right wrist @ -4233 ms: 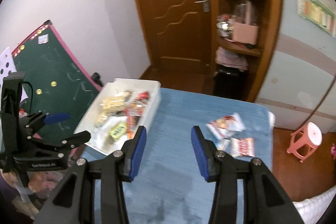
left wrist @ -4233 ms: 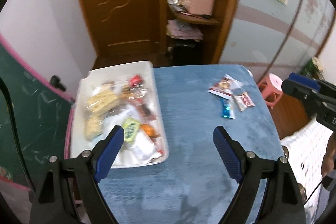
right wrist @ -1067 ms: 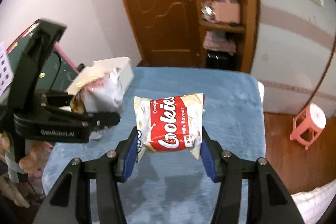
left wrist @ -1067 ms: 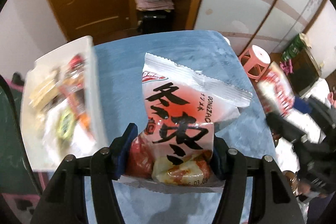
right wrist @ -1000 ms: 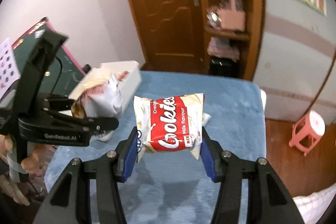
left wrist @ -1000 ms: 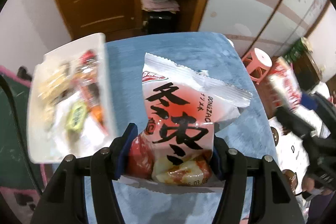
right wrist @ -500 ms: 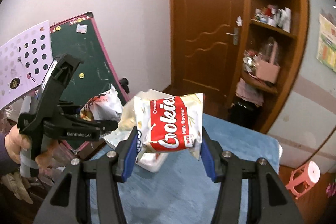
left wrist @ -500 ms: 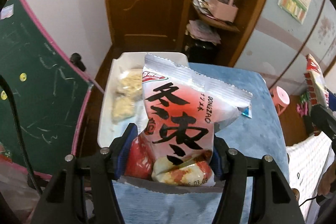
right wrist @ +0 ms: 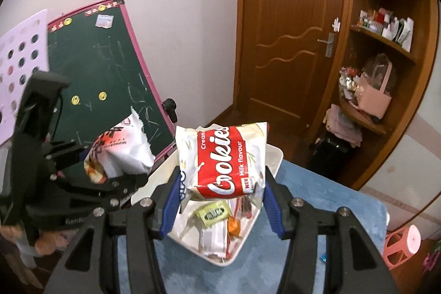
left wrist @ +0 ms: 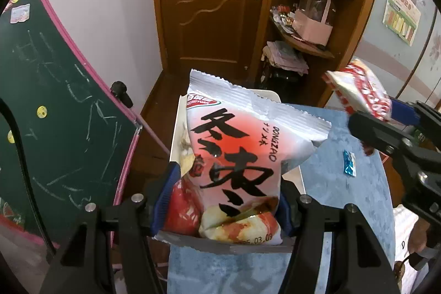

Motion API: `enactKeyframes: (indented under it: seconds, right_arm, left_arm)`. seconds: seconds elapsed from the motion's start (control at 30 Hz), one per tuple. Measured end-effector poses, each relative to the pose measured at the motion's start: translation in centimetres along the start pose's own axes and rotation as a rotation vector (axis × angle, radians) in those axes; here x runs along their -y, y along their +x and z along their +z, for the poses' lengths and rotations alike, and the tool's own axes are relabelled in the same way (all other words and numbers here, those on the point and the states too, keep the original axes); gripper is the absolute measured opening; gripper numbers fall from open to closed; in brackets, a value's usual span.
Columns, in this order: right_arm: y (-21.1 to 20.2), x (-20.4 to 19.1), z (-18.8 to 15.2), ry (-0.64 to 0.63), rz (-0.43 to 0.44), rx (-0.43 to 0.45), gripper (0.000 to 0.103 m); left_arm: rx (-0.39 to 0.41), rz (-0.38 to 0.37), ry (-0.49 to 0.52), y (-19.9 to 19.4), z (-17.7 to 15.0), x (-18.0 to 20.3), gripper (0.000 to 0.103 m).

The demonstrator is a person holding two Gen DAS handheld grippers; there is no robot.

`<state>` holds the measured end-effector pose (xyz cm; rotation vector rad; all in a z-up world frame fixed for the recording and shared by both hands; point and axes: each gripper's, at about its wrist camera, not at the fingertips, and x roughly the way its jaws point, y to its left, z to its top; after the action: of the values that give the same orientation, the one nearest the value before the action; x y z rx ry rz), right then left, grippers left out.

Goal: Organize snacks
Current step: 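Carry the Chinese-text packet and Cookies pack over the white box, then open both grippers to release the packs into the box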

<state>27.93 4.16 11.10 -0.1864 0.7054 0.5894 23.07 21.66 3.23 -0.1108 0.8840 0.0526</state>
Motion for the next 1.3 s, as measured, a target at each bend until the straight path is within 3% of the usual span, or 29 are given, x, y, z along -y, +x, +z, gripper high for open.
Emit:
enactKeyframes:
  seconds: [0.23, 0.53, 0.67, 0.77, 0.8, 0.83, 0.9, 1.07, 1.3]
  right_arm:
    - [5.7, 0.7, 1.7, 0.022, -0.036, -0.048, 0.055]
    - [11.5, 2.2, 2.3, 0.082, -0.051, -0.116, 0.055]
    - [13.4, 2.8, 2.1, 0.088, -0.050, -0.153, 0.061]
    - [14.5, 3.1, 1.7, 0.105, -0.029, -0.179, 0.066]
    - [14.7, 3.2, 1.5, 0.115, -0.012, -0.186, 0.066]
    - [14.9, 3.4, 1.3, 0.127, 0.007, -0.193, 0.066]
    - [15.4, 3.9, 0.9, 0.152, 0.032, -0.218, 0.071]
    - [15.1, 5.3, 0.1, 0.217, 0.062, -0.225, 0.071]
    - [13.1, 5.6, 0.1, 0.224, 0.073, -0.198, 0.071]
  left_arm:
    - [-0.016, -0.010, -0.037, 3.6, 2.0, -1.3, 0.061]
    - [-0.094, -0.015, -0.084, 9.8, 3.1, -3.1, 0.061]
    - [-0.125, -0.019, -0.095, 11.9, 3.2, -3.4, 0.062]
    - [-0.165, -0.073, -0.111, 13.1, 3.1, -3.7, 0.073]
    - [-0.172, -0.090, -0.122, 13.3, 3.0, -3.9, 0.084]
    - [-0.177, -0.105, -0.134, 13.5, 3.0, -4.0, 0.086]
    - [-0.190, -0.111, -0.156, 13.8, 2.8, -4.3, 0.086]
    - [-0.199, -0.122, -0.198, 13.6, 2.6, -4.6, 0.086]
    - [-0.162, -0.105, -0.149, 11.2, 2.9, -3.3, 0.086]
